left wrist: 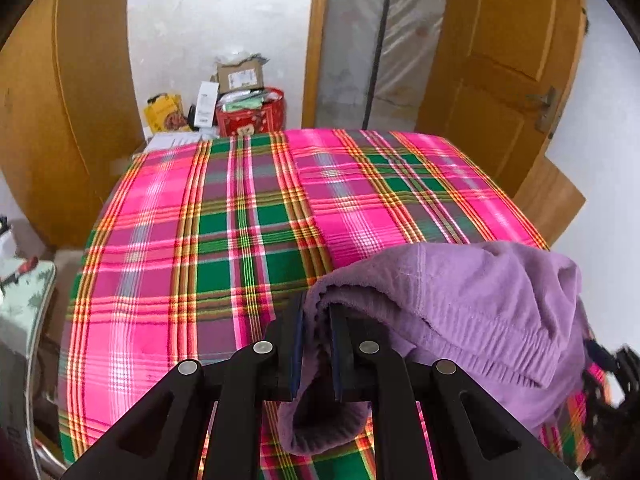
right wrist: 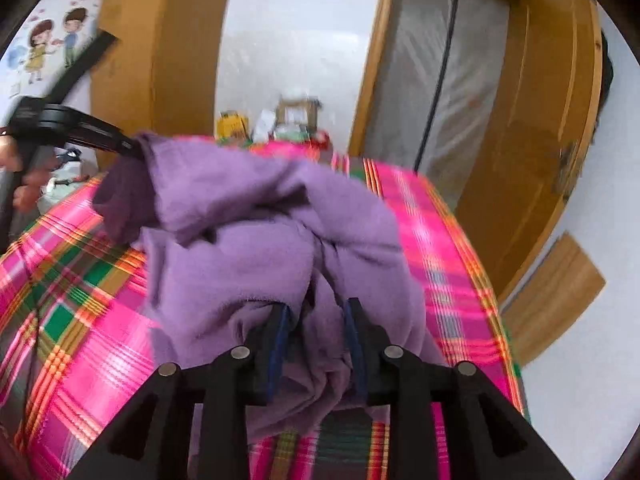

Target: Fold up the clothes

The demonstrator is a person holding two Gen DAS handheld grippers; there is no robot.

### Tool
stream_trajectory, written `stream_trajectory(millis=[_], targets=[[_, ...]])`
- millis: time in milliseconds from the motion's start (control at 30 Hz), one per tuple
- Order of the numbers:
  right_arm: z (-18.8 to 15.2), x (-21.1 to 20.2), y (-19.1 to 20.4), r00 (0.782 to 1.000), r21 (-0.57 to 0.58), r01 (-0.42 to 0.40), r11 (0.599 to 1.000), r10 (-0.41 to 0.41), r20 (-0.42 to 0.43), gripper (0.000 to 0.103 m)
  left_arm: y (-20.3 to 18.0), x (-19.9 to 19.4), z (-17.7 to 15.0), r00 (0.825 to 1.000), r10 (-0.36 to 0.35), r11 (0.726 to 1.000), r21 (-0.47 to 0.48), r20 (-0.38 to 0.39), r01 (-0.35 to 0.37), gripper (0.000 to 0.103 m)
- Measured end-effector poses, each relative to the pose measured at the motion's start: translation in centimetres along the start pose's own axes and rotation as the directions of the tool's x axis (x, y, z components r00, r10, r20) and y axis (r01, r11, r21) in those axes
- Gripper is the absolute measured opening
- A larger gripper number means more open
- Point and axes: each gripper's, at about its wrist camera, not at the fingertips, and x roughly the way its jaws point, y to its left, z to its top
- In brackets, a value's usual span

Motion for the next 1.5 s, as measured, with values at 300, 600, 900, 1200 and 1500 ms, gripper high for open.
stream_trajectory(millis=[300, 600, 900, 1200, 1500], targets=[[0.6, -1.2, 6.9, 0.988, -0.159, -0.113, 0.981, 0.128, 0.083, 0.033, 0.6, 1.0, 0.7, 0.999, -0.002, 1.000, -0.018, -0.043, 0.001, 0.012], [1.0, 5.6, 13.4, 0.991, -0.316, -0.131, 0.940, 0.115, -0.071, 0.033, 1.6, 1.8, 0.9, 0.997, -0.020, 0.999, -0.052, -0.077, 0.016, 0.012], [1.0, 7.7, 15.6, 0.993, -0.379, -0.071, 0.923, 0.030, -0.114, 0.029, 2.6, 2.3, 1.2, 0.995, -0.043, 0.996, -0.085, -0.091, 0.035, 0.012], [2.1, 5.9, 15.7, 0.997, -0.337, -0.074, 0.939, 0.056, -0.061, 0.002, 4.4, 1.5, 1.1, 0.995, -0.040, 0.993, -0.110, -0.092, 0.029, 0.012], [1.9, 1.3, 15.9, 0.989, -0.354, -0.144, 0.924, 0.140, -0.038, 0.002, 6.5, -0.9, 0.1, 0.996, -0.005, 0.990, -0.139, -0.085, -0.007, 0.012]])
